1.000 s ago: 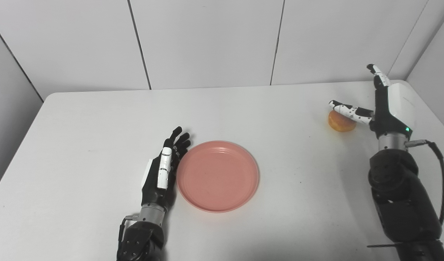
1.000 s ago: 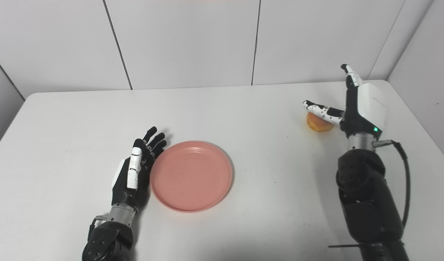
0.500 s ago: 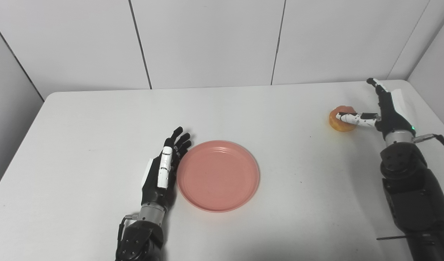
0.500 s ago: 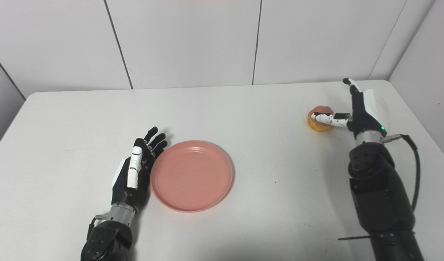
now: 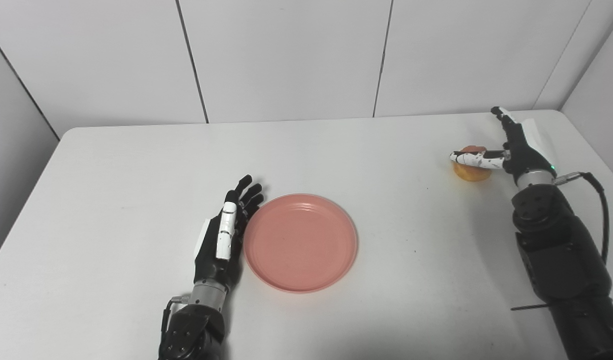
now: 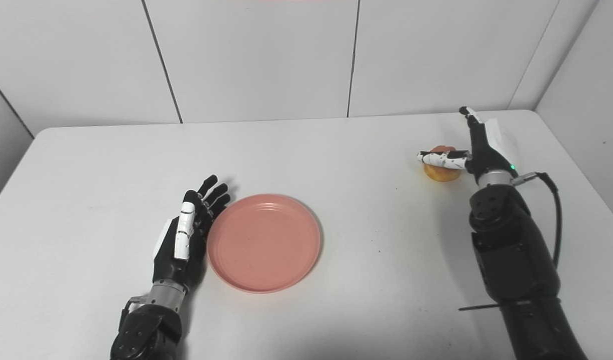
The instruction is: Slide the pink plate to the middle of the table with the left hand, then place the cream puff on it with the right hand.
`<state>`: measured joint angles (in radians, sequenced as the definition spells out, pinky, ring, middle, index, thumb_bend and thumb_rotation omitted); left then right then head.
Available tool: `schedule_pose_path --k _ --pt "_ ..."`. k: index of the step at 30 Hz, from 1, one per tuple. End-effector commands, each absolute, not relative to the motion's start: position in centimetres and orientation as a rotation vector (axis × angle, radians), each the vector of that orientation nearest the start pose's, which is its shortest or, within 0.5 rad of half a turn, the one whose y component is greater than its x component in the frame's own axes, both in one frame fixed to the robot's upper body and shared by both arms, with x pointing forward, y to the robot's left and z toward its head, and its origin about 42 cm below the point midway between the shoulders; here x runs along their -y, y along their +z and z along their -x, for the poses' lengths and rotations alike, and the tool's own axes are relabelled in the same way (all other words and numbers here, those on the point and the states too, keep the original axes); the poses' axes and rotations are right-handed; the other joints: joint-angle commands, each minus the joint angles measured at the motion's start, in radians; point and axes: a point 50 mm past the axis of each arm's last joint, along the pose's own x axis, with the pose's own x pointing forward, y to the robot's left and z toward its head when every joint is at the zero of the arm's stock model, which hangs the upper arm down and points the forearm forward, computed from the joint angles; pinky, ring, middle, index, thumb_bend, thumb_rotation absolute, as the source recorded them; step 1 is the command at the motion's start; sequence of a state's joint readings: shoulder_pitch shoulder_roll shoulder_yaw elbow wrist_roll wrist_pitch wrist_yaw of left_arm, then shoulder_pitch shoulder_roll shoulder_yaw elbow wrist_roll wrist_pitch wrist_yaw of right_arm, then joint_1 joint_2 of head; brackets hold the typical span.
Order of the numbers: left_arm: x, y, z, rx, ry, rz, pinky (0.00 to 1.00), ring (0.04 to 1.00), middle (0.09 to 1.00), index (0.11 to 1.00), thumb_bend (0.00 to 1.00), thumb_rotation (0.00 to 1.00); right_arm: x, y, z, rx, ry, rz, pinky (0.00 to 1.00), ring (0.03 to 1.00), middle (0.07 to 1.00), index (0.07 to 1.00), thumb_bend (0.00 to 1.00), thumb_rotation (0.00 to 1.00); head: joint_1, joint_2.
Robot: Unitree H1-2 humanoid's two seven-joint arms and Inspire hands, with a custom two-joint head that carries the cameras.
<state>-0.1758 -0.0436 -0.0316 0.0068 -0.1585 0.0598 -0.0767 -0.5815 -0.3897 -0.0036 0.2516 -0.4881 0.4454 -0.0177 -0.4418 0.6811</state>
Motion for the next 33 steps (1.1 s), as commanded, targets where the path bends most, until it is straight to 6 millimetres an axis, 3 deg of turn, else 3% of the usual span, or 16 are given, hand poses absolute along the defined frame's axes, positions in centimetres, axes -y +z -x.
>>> schedule_pose_path --k 1,7,11,13,19,21,25,27,28,29,33 --pt "-17.4 15.2 -34.1 0.130 -0.190 0.195 0.96 0.915 0.901 0.892 0.53 1.00 32.6 26.8 -46.3 -0.014 -0.331 0.797 0.79 0.908 0.920 0.902 0.98 0.26 -0.064 -0.013" --pt "-18.6 14.5 -34.6 0.155 -0.218 0.186 0.97 0.913 0.909 0.895 0.55 1.00 31.3 26.3 -46.9 -0.044 -0.324 0.881 0.75 0.874 0.909 0.885 0.96 0.30 -0.109 -0.014" --pt "-18.9 14.4 -34.8 0.165 -0.222 0.182 0.97 0.912 0.914 0.896 0.56 1.00 31.3 26.0 -47.2 -0.059 -0.316 0.894 0.72 0.848 0.897 0.883 0.94 0.26 -0.103 -0.011" --pt "-18.8 14.5 -34.8 0.165 -0.214 0.184 0.95 0.899 0.899 0.882 0.56 1.00 31.2 25.9 -47.2 -0.062 -0.311 0.900 0.65 0.780 0.850 0.863 0.93 0.23 -0.100 -0.007" --pt "-18.5 14.7 -34.6 0.154 -0.209 0.192 0.95 0.898 0.895 0.876 0.56 1.00 31.2 26.0 -47.1 -0.065 -0.302 0.959 0.70 0.832 0.860 0.841 0.89 0.13 -0.093 -0.006" --pt "-18.5 14.8 -34.6 0.152 -0.209 0.189 0.95 0.899 0.896 0.879 0.56 1.00 31.1 26.0 -47.1 -0.062 -0.308 0.991 0.57 0.724 0.799 0.842 0.85 0.04 -0.093 -0.006" --pt "-18.5 15.0 -34.5 0.152 -0.207 0.188 0.94 0.896 0.892 0.876 0.56 1.00 31.3 26.0 -47.0 -0.068 -0.326 1.039 0.53 0.688 0.782 0.843 0.79 0.00 -0.087 0.001" --pt "-18.5 15.0 -34.5 0.153 -0.206 0.185 0.94 0.895 0.891 0.876 0.55 1.00 31.5 25.9 -47.2 -0.082 -0.335 1.066 0.43 0.565 0.684 0.844 0.74 0.00 -0.087 0.001" --pt "-18.5 15.0 -34.5 0.151 -0.208 0.184 0.94 0.895 0.892 0.877 0.55 1.00 31.6 25.9 -47.2 -0.090 -0.337 1.080 0.38 0.482 0.601 0.834 0.61 0.00 -0.087 0.001" --pt "-18.5 15.0 -34.5 0.149 -0.208 0.184 0.95 0.896 0.893 0.877 0.55 1.00 31.7 25.9 -47.2 -0.095 -0.337 1.089 0.37 0.443 0.562 0.815 0.55 0.00 -0.087 0.001" --pt "-18.4 15.1 -34.5 0.149 -0.205 0.186 0.95 0.896 0.892 0.876 0.53 1.00 31.9 25.9 -47.0 -0.112 -0.336 1.100 0.30 0.423 0.544 0.779 0.52 0.00 -0.081 0.006"
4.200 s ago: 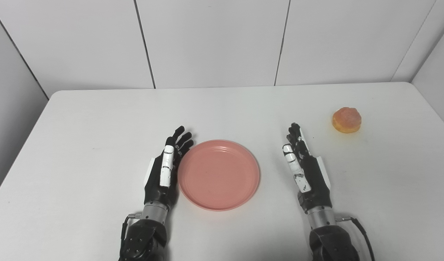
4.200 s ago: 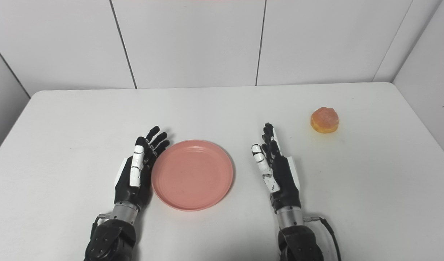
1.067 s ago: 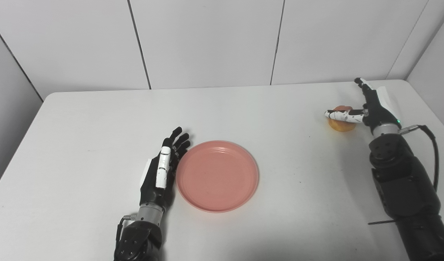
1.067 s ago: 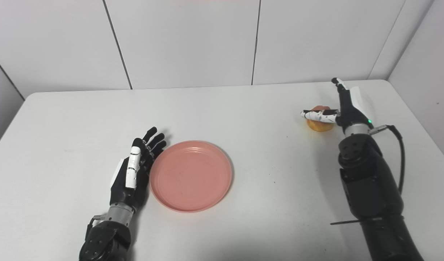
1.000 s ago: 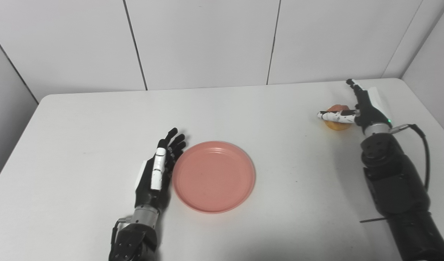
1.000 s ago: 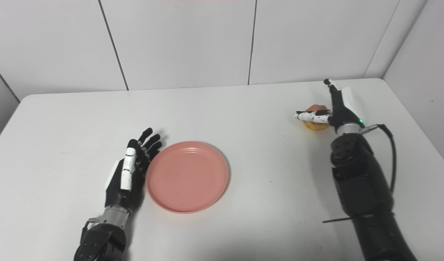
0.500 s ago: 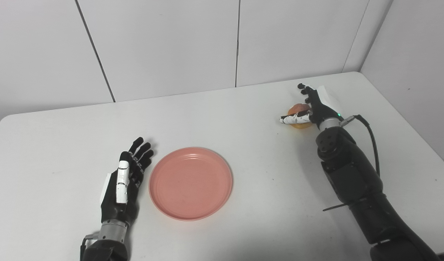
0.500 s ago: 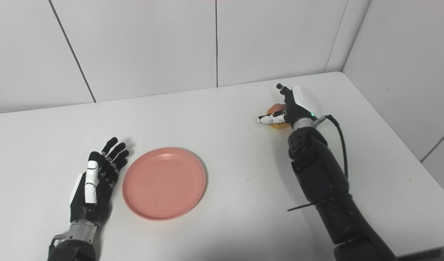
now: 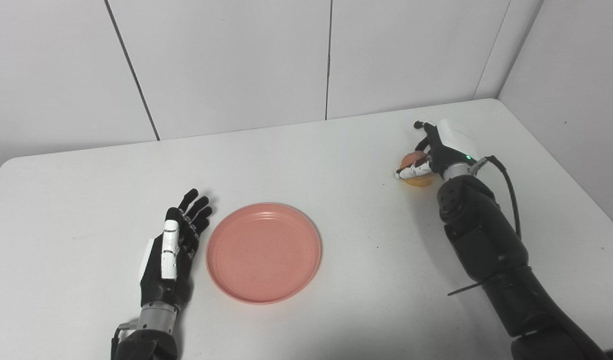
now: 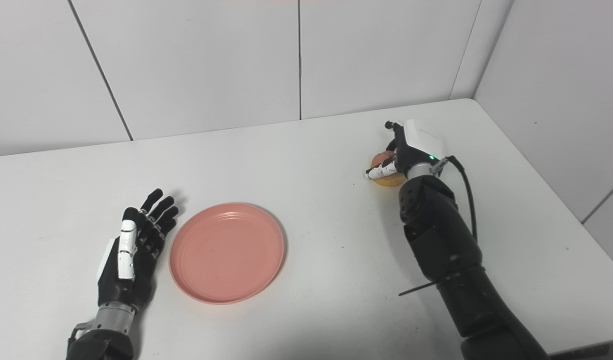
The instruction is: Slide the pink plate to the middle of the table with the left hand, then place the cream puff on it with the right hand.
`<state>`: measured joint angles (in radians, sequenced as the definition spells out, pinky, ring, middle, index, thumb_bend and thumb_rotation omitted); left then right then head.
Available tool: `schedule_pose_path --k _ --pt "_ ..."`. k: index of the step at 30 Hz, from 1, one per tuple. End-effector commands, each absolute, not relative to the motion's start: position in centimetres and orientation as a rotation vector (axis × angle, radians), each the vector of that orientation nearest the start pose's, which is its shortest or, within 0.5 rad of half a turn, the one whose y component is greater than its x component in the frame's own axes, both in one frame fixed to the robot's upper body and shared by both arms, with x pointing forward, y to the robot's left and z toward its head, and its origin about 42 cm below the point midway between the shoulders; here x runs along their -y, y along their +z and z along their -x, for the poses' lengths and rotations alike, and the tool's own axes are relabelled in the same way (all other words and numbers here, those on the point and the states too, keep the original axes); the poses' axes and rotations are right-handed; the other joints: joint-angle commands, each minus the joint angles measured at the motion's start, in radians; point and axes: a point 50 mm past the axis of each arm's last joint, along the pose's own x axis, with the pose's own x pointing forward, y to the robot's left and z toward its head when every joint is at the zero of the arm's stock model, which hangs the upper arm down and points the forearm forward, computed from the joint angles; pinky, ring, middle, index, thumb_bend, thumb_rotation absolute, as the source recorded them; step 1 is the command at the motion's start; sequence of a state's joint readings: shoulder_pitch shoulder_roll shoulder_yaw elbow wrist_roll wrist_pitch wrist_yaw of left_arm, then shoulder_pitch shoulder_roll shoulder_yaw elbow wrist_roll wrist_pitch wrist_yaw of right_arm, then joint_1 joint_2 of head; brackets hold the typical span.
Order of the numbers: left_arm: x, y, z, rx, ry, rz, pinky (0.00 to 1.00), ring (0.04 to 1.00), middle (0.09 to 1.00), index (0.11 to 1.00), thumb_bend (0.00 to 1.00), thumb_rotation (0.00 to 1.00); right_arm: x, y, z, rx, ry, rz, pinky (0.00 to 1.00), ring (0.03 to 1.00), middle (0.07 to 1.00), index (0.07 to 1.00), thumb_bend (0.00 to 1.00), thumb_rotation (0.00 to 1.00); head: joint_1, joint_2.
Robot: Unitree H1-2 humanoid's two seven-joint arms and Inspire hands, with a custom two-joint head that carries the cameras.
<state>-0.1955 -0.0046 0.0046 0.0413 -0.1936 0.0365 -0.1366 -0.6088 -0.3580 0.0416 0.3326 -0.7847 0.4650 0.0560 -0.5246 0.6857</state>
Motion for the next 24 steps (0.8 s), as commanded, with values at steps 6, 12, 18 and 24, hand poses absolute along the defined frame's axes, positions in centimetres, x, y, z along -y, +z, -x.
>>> schedule_pose_path --k 6,12,18,24 --pt "-18.3 15.2 -34.4 0.143 -0.210 0.186 0.95 0.896 0.893 0.876 0.52 1.00 32.0 26.0 -46.6 -0.125 -0.353 1.158 0.33 0.466 0.702 0.760 0.51 0.00 0.001 0.001" --pt "-18.2 15.2 -34.4 0.146 -0.211 0.184 0.95 0.899 0.897 0.880 0.53 1.00 32.1 26.2 -46.3 -0.119 -0.395 1.207 0.35 0.414 0.529 0.586 0.51 0.00 0.011 0.007" --pt "-18.2 15.3 -34.3 0.141 -0.211 0.186 0.94 0.901 0.898 0.882 0.53 1.00 31.5 26.8 -45.8 -0.026 -0.479 1.161 0.29 0.397 0.487 0.511 0.52 0.00 0.013 0.012" --pt "-18.0 15.4 -34.3 0.138 -0.213 0.187 0.95 0.904 0.900 0.885 0.54 1.00 31.2 27.5 -45.4 0.041 -0.511 1.118 0.26 0.370 0.454 0.525 0.52 0.00 0.019 0.015"
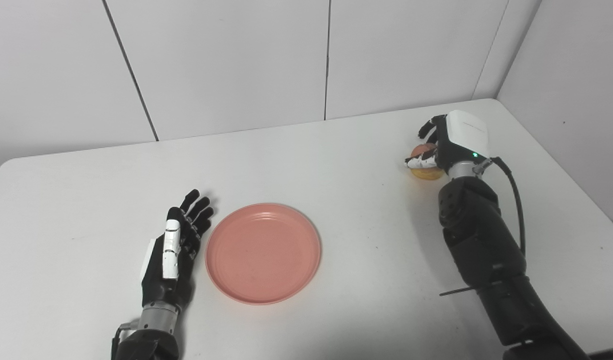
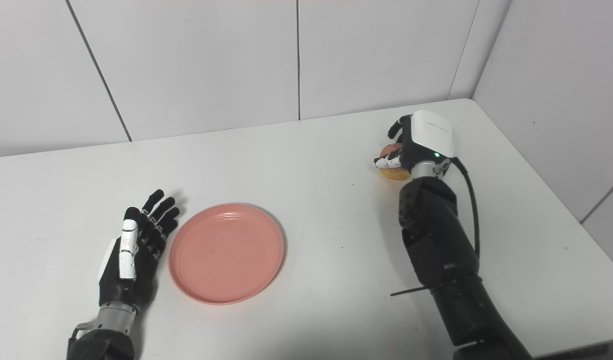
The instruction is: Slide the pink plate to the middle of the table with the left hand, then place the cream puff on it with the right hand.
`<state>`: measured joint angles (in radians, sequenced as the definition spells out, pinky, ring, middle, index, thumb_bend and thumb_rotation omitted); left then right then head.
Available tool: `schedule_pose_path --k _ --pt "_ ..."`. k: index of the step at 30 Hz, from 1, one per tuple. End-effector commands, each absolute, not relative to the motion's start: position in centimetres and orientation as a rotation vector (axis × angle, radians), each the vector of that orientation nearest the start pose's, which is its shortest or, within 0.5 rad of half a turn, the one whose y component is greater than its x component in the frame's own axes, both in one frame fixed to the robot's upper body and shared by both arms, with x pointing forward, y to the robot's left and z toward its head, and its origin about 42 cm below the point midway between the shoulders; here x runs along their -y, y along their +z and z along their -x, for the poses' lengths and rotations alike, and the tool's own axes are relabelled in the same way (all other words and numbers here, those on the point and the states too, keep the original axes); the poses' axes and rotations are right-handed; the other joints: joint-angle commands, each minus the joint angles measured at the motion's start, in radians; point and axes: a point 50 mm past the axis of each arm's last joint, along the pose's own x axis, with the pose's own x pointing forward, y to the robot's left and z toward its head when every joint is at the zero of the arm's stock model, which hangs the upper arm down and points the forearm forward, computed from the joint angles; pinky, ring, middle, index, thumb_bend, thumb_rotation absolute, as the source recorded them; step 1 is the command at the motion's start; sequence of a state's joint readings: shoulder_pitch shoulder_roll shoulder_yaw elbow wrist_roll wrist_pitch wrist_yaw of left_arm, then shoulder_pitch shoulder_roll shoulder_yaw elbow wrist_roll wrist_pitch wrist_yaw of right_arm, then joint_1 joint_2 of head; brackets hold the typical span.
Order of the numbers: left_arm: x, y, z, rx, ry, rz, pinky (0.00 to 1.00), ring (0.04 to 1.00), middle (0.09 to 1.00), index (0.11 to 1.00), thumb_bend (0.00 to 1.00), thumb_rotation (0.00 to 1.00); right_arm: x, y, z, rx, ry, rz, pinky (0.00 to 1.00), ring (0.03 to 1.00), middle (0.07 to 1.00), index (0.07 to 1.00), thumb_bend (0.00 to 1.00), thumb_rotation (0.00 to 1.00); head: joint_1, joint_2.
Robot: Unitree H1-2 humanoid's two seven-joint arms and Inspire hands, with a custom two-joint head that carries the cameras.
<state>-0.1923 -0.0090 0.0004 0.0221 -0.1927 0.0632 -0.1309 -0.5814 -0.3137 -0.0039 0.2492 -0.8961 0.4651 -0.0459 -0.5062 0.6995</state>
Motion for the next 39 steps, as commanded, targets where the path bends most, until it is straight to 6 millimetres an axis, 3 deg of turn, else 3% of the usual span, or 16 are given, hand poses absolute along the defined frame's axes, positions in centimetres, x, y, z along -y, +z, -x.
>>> schedule_pose_path --k 1,5,10,17,18,20,24,30,35,36,39 --pt "-18.0 15.4 -34.3 0.139 -0.213 0.186 0.95 0.904 0.900 0.885 0.54 1.00 31.1 27.6 -45.4 0.050 -0.514 1.114 0.26 0.368 0.453 0.525 0.52 0.00 0.001 0.002" --pt "-18.0 15.4 -34.3 0.132 -0.213 0.192 0.95 0.902 0.897 0.882 0.55 1.00 30.9 28.2 -45.3 0.076 -0.521 1.086 0.27 0.374 0.459 0.525 0.52 0.00 0.005 0.003" --pt "-17.7 15.5 -34.2 0.131 -0.210 0.189 0.95 0.902 0.899 0.886 0.54 1.00 30.4 28.9 -45.0 0.146 -0.504 1.031 0.21 0.355 0.439 0.527 0.51 0.00 0.018 0.007" --pt "-17.0 15.8 -34.0 0.132 -0.220 0.194 0.96 0.912 0.909 0.896 0.55 1.00 28.6 30.7 -44.2 0.258 -0.488 0.949 0.18 0.359 0.438 0.519 0.51 0.00 0.068 0.021" --pt "-16.9 15.8 -34.0 0.132 -0.221 0.198 0.97 0.913 0.910 0.897 0.55 1.00 28.4 30.9 -44.0 0.280 -0.480 0.938 0.25 0.391 0.492 0.495 0.51 0.00 0.081 0.024" --pt "-16.6 15.9 -33.9 0.131 -0.213 0.203 0.96 0.907 0.905 0.892 0.55 1.00 27.6 31.3 -43.6 0.313 -0.461 0.905 0.30 0.405 0.516 0.477 0.51 0.00 0.090 0.026" --pt "-16.2 16.1 -33.7 0.137 -0.213 0.198 0.96 0.905 0.904 0.892 0.54 1.00 25.4 32.0 -42.8 0.357 -0.405 0.855 0.31 0.403 0.513 0.487 0.52 0.00 0.128 0.034" --pt "-15.7 16.5 -33.4 0.137 -0.202 0.194 0.95 0.898 0.895 0.886 0.52 1.00 22.7 32.2 -41.5 0.422 -0.288 0.803 0.25 0.361 0.478 0.543 0.51 0.00 0.168 0.045" --pt "-14.8 16.6 -33.2 0.138 -0.193 0.194 0.94 0.886 0.883 0.874 0.50 1.00 20.7 31.9 -40.3 0.474 -0.198 0.763 0.19 0.329 0.451 0.544 0.51 0.00 0.252 0.059" --pt "-14.6 16.7 -33.2 0.139 -0.193 0.193 0.94 0.889 0.884 0.876 0.50 1.00 20.3 31.8 -39.9 0.480 -0.178 0.757 0.15 0.229 0.465 0.497 0.52 0.00 0.263 0.058" --pt "-14.0 16.8 -33.1 0.140 -0.197 0.189 0.94 0.893 0.886 0.881 0.50 1.00 19.5 31.3 -39.0 0.510 -0.122 0.758 0.13 0.200 0.469 0.485 0.53 0.00 0.318 0.066"
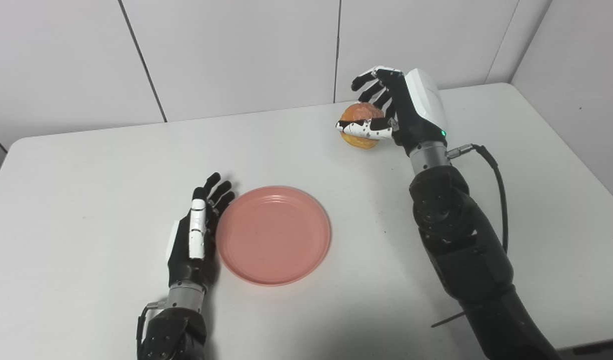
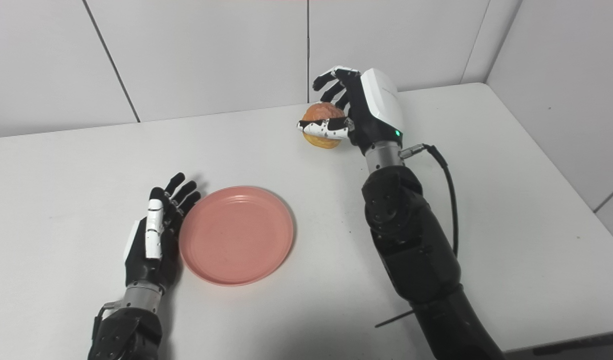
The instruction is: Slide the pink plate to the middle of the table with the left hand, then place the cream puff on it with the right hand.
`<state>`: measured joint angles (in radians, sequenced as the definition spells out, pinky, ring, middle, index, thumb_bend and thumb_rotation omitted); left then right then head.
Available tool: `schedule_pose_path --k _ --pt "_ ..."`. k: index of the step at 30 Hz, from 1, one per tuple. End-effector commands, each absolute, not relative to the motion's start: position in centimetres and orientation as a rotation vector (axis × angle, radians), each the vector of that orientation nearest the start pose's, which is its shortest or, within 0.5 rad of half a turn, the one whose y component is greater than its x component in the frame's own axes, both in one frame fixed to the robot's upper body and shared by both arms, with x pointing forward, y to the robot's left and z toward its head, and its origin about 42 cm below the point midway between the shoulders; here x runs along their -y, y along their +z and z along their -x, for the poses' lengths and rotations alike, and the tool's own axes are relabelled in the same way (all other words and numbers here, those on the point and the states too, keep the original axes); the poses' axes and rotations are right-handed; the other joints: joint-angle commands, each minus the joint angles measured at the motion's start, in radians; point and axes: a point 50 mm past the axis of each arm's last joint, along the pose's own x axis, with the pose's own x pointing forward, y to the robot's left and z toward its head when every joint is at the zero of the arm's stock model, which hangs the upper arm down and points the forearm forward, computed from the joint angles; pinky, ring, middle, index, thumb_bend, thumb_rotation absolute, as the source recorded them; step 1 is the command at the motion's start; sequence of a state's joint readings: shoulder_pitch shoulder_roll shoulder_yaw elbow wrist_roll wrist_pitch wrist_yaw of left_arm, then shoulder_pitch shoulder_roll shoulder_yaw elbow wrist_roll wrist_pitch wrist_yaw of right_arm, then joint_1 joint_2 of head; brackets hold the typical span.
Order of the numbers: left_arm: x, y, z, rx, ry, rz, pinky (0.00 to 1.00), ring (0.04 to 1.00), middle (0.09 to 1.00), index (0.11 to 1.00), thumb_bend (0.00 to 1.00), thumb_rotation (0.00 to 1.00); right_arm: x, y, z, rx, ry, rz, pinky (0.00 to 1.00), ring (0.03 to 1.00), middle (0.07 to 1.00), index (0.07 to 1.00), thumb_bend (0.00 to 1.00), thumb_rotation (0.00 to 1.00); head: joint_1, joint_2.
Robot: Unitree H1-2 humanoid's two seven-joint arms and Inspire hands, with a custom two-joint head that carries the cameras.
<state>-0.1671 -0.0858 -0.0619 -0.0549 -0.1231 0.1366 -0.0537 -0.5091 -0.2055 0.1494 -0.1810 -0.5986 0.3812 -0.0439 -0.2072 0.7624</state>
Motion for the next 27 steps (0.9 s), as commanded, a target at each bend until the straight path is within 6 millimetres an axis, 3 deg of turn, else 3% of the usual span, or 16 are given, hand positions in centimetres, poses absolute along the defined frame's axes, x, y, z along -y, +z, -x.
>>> schedule_pose_path --k 1,6,8,9,11,13,16,19,24,27 --pt "-13.9 16.8 -33.0 0.141 -0.198 0.184 0.94 0.895 0.888 0.884 0.50 1.00 19.3 31.1 -38.8 0.520 -0.104 0.760 0.14 0.204 0.470 0.483 0.53 0.00 0.028 0.003" --pt "-12.9 17.1 -32.6 0.150 -0.206 0.188 0.98 0.918 0.904 0.900 0.52 1.00 18.3 30.3 -37.8 0.560 -0.034 0.759 0.10 0.149 0.469 0.481 0.53 0.00 0.092 0.011" --pt "-12.5 17.3 -32.5 0.146 -0.204 0.201 0.99 0.925 0.911 0.906 0.52 1.00 17.9 29.9 -37.5 0.579 -0.006 0.743 0.11 0.169 0.470 0.480 0.53 0.00 0.106 0.011" --pt "-12.3 17.4 -32.4 0.144 -0.203 0.206 1.00 0.928 0.915 0.911 0.52 1.00 17.8 29.7 -37.4 0.587 0.006 0.736 0.15 0.216 0.414 0.502 0.52 0.00 0.106 0.011" --pt "-12.0 17.5 -32.4 0.134 -0.209 0.217 1.00 0.932 0.921 0.915 0.51 1.00 17.4 29.2 -37.0 0.594 0.038 0.739 0.15 0.216 0.439 0.493 0.52 0.00 0.131 0.013" --pt "-11.7 17.7 -32.3 0.130 -0.212 0.218 1.00 0.937 0.929 0.919 0.50 1.00 17.1 28.8 -36.6 0.598 0.077 0.734 0.17 0.234 0.403 0.505 0.52 0.00 0.138 0.016" --pt "-11.4 17.7 -32.3 0.132 -0.211 0.217 1.00 0.941 0.933 0.921 0.48 1.00 16.5 28.1 -36.0 0.609 0.120 0.712 0.25 0.342 0.473 0.517 0.51 0.00 0.144 0.016" --pt "-11.2 17.8 -32.4 0.138 -0.211 0.203 1.00 0.938 0.935 0.922 0.47 1.00 15.6 27.2 -35.2 0.605 0.168 0.699 0.32 0.392 0.516 0.486 0.51 0.00 0.152 0.018" --pt "-11.0 17.8 -32.5 0.124 -0.201 0.192 1.00 0.926 0.924 0.909 0.47 1.00 14.5 25.4 -34.5 0.599 0.228 0.758 0.38 0.434 0.535 0.452 0.51 0.00 0.158 0.016" --pt "-10.9 17.9 -32.5 0.121 -0.200 0.192 1.00 0.925 0.921 0.906 0.47 1.00 14.0 24.5 -34.4 0.586 0.271 0.741 0.35 0.413 0.532 0.477 0.51 0.00 0.154 0.017"
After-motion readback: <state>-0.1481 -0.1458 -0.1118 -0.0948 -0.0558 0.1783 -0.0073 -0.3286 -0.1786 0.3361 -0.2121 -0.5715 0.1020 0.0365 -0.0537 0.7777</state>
